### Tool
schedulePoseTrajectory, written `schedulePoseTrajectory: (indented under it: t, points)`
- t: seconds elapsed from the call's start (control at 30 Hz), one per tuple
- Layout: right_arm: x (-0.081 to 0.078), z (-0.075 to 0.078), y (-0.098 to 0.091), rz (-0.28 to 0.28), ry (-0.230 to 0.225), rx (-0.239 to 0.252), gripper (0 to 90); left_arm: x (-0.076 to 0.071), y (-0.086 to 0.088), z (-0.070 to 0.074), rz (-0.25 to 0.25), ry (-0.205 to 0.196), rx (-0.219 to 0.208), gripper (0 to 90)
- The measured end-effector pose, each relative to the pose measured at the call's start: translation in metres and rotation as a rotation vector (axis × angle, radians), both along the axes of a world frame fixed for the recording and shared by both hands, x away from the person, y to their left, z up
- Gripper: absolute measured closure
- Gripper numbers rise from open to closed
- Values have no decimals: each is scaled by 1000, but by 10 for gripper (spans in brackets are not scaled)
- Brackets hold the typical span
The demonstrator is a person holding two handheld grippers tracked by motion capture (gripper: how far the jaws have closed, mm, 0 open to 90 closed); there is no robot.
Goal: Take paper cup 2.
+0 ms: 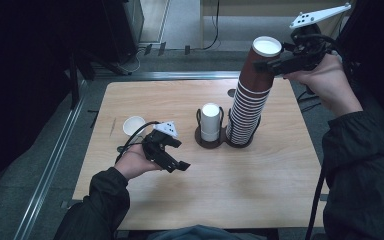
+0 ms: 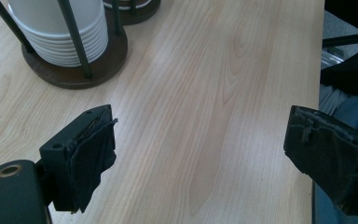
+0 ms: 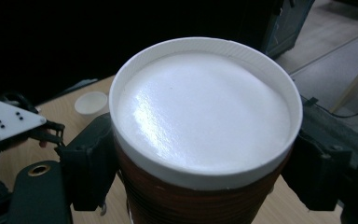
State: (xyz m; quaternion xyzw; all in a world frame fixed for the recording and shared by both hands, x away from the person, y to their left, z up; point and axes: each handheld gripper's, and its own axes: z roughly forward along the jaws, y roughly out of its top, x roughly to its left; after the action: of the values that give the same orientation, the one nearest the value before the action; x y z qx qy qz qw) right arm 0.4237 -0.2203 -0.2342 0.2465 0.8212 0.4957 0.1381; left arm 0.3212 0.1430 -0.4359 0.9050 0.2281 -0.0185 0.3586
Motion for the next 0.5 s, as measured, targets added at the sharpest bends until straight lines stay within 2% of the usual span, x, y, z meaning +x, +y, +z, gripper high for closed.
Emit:
schedulePoseTrajectory:
  t: [0.1,0.2,0.4,0.5]
  points:
    - [-2,8,-2,0,-17,17,205,0,-1,0,0,3,0,88]
    - [-7,19,1,-5,-38,0,205,-1,-1,-1,1,3,-1,88]
    - [-13,40,2,-11,-62,3,206,-1,0,0,-3,2,3,88]
    - [-18,52,2,-4,-90,16,206,0,0,0,0,2,2,88]
